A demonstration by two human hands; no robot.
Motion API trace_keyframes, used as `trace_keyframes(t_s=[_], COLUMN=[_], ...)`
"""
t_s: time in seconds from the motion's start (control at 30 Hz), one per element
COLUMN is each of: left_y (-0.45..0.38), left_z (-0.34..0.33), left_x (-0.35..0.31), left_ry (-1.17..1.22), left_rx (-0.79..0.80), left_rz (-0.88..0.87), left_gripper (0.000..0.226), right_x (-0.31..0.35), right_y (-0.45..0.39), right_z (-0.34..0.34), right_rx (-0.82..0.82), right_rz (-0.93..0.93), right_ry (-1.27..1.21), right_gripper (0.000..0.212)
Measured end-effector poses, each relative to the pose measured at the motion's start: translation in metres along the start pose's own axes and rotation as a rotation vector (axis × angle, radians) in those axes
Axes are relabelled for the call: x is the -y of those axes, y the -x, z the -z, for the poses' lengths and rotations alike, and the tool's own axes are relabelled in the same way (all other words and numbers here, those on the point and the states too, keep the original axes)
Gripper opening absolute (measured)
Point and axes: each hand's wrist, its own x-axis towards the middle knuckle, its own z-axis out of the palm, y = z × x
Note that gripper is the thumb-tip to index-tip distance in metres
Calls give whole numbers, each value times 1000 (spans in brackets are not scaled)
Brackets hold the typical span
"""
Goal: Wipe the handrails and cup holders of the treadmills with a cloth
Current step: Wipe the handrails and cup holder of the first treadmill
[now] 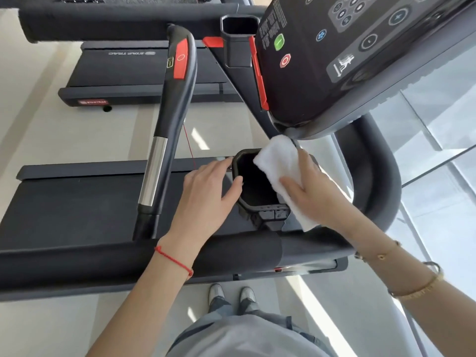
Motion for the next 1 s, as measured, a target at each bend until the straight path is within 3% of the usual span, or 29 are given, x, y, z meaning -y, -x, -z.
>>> trace_keyframes(t_s=[0.13, 0.3, 0.4, 0.47, 0.5, 0.6, 0.7, 1.0], left_y=[2, 4, 4, 3, 3, 3, 2, 0], left_z=[1, 0, 0, 0, 0, 1, 2, 0], left_x=[-2, -3, -3, -3, -3, -3, -4, -4], left_ry=[44, 50, 50, 50, 53, 49, 43, 36], left_rx=[7, 16, 16, 14, 12, 11, 7, -23], left_rz=[1, 16, 21, 16, 13, 0, -3, 12], left_gripper=[48, 49, 49, 49, 49, 50, 50, 43], right_x=[2, 11, 0, -2, -5, 3, 11, 27], right_y=[8, -20, -2, 5, 5, -8, -23, -61], right_z=[-3, 3, -5, -8, -9, -2, 2, 1], right_rx=[-27, 46, 9, -16, -15, 26, 49, 49], right_rz=[-59, -79, -123, -141, -136, -67, 38, 427], right_ry=[-42, -92, -79, -80, -86, -72, 26, 409], right_gripper=[28, 46, 13, 37, 38, 15, 48, 34])
